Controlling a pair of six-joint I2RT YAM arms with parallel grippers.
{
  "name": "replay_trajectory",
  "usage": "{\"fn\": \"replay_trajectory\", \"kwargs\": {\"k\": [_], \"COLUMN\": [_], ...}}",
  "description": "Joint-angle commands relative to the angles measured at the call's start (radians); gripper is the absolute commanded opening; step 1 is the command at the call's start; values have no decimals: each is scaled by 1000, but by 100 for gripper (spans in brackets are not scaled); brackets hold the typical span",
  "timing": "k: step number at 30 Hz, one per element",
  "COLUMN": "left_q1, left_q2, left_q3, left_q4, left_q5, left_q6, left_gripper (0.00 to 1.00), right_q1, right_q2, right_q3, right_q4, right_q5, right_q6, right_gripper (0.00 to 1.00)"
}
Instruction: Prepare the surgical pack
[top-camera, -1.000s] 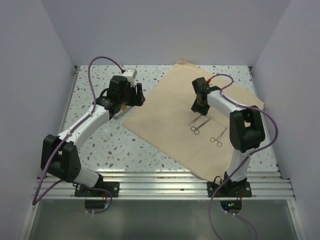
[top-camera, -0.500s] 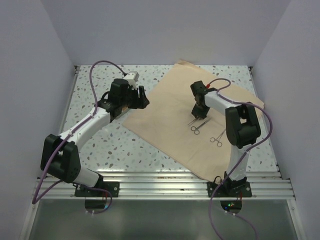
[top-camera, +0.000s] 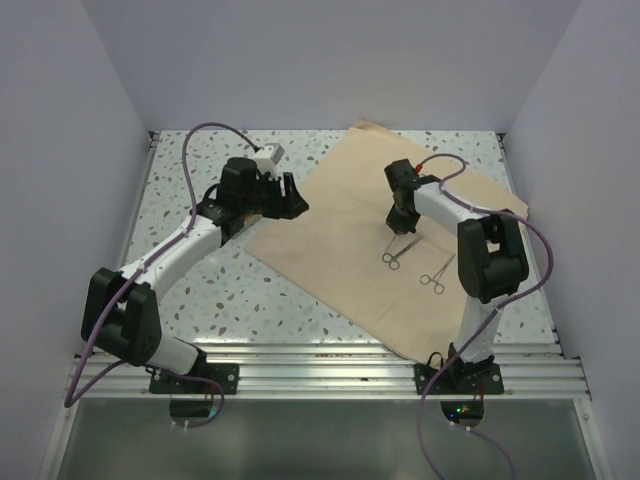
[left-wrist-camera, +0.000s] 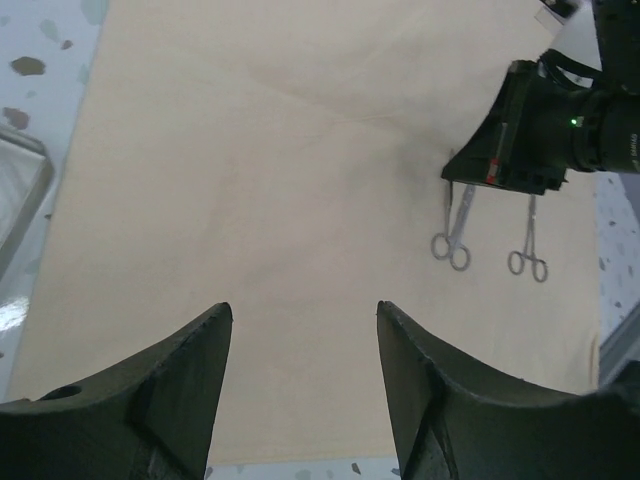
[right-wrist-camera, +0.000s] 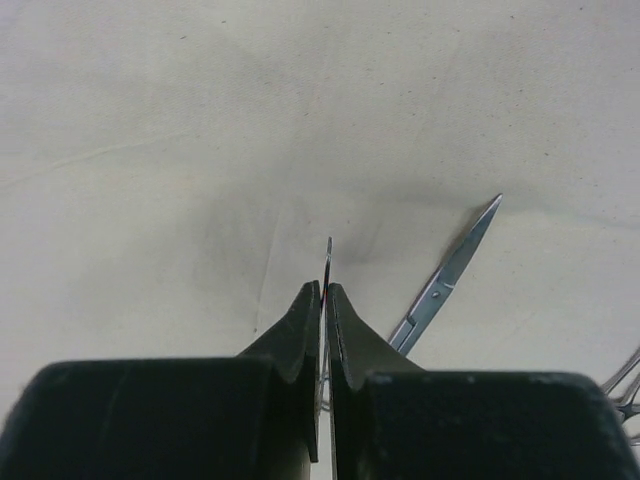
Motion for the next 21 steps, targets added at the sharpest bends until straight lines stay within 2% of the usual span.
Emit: {"fn": "replay_trajectory", "kwargs": {"k": [1, 4, 8, 13, 21], "left_q1": [-7, -16, -118, -252, -346], "left_q2": [-3, 34, 69, 129, 200], "left_q3": [-14, -39, -33, 15, 70], "left_q4": [187, 316, 398, 406, 338], "left_q5": [249, 364, 330, 225, 135], "left_q6": [-51, -134, -174, -191, -208], "left_gripper": [64, 64, 65, 64, 58], "right_q1": [-3, -2, 11, 40, 58], "right_q2": [-180, -309, -435, -567, -702], "right_q3": [-33, -159, -274, -371, -400], "right_q4": [72, 224, 365, 399, 388], "right_q5": [-72, -280, -448, -486, -512], "right_q6": [-74, -164, -177, -110, -63], "right_gripper": [0, 0, 0, 0, 0]}}
